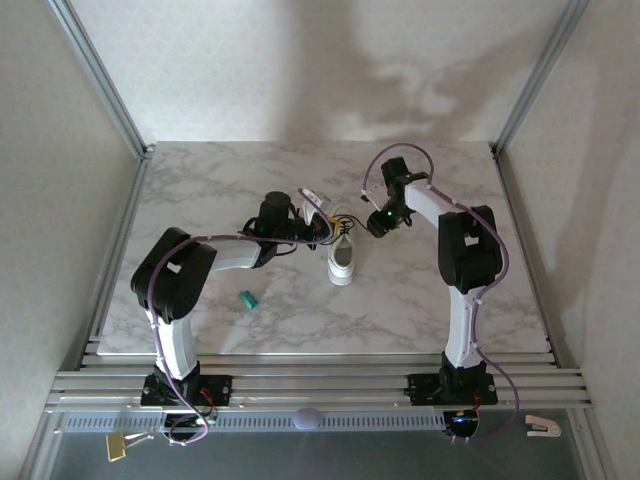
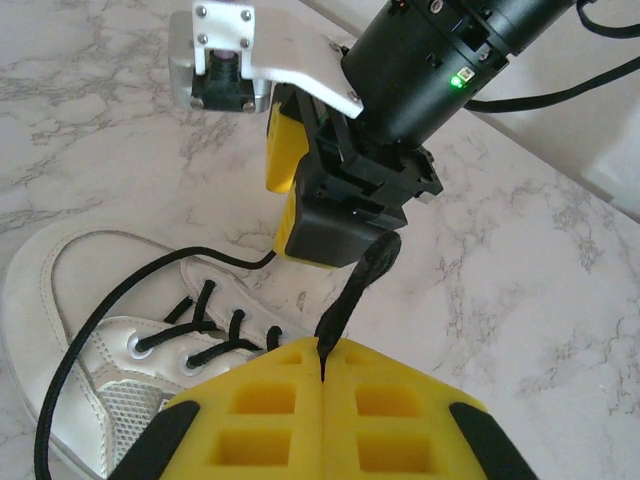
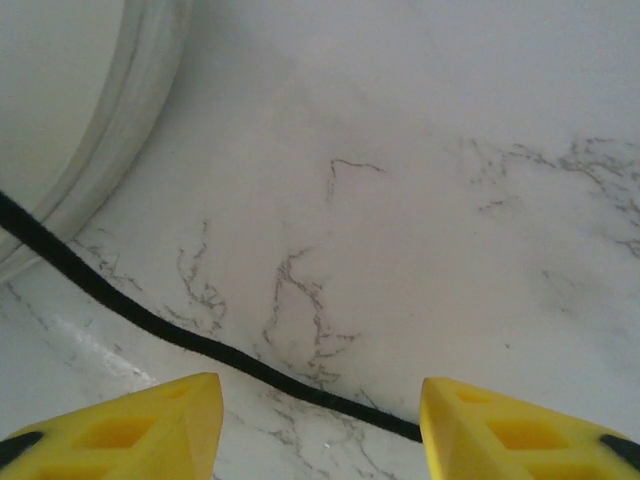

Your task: Tie the shoes

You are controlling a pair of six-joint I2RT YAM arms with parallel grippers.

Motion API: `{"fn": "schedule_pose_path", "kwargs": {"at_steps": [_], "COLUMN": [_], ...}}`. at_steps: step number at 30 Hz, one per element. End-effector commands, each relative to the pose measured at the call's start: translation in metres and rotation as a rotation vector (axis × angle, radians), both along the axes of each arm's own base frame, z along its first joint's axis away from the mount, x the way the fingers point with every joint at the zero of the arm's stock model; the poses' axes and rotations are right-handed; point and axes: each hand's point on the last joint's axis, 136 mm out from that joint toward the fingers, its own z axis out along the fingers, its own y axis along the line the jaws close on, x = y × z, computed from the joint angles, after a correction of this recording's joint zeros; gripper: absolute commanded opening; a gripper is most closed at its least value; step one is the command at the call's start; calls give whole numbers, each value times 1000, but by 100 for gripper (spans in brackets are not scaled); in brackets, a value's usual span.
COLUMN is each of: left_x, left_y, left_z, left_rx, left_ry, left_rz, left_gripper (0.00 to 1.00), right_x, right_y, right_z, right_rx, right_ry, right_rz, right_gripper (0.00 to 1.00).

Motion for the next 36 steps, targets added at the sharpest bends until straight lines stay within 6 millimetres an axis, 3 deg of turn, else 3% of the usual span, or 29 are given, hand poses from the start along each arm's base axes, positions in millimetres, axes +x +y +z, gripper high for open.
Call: {"fn": "schedule_pose_path", "kwargs": {"at_steps": [1,17,21,24,28,32,36], "left_x": [4,5,4,4,4,6,6], "left_y": [-2,-4,-4,-4,-3,-2,0], "left_z": [3,0,0,2,2,4,8], "left_rx": [-18,-3,-2,-3,-4,-11,-17], "left_ry": [-11,-4,-3,-3,7,21,22], "left_rz": [-6,-13,-13,-12,-5,15,28], "left_gripper": [0,0,0,0,0,0,0], "right_x": [-6,-8,-12,-14,-11,-10,-11], "right_y": [-3,-15,-15,-14,-4,11,27], "right_z": [-3,-30,-33,-30,-14,16,62], "right_rx": [-10,-88,-86,-74,-12,69,206], "right_ry": [46,116,143,144,93,18,-98], "right_rz": [16,12,6,-10,-42,-77,-143], "right_gripper": [56,51,39,20,0,0,0]}}
